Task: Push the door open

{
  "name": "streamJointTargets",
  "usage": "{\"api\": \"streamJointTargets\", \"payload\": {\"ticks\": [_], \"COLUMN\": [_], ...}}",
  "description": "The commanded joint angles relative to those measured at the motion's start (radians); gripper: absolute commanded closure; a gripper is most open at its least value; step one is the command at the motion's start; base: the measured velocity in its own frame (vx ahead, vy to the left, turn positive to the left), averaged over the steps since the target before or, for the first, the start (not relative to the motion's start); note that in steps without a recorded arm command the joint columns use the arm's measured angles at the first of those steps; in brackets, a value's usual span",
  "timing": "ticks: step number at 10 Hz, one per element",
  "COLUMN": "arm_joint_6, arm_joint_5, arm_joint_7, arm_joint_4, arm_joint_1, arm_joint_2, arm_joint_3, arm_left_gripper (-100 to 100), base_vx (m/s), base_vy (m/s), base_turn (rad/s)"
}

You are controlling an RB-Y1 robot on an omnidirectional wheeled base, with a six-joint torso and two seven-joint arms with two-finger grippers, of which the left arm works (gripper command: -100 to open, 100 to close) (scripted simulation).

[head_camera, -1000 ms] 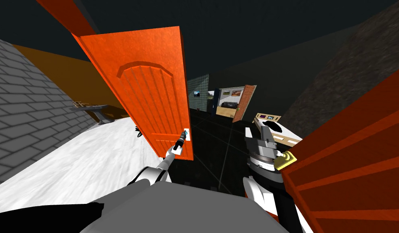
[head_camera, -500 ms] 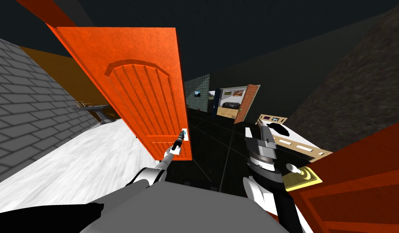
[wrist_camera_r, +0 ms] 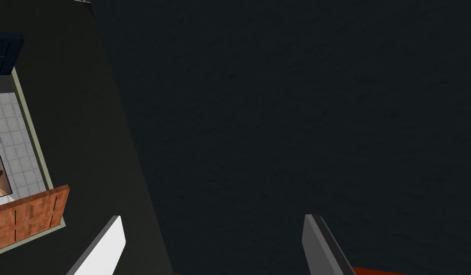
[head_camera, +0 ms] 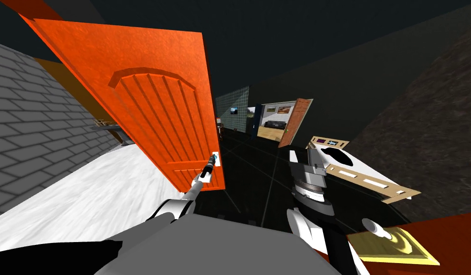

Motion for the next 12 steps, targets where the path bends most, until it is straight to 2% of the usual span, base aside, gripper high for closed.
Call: {"api": "streamJointTargets", "payload": {"ticks": [1, 12], "arm_joint_6": [0.0, -0.003], "arm_joint_5": [0.008, 0.041], "arm_joint_7": [-0.009, -0.05], "arm_joint_4": [0.006, 0.022], "arm_joint_1": [-0.003, 0.008], "arm_joint_2": [0.018, 0.054], "arm_joint_3": [0.029, 0.141], "arm_left_gripper": [100, 100], "base_vx": [0.189, 0.185], "base_vy": [-0.119, -0.103], "base_turn": [0.075, 0.065]}}
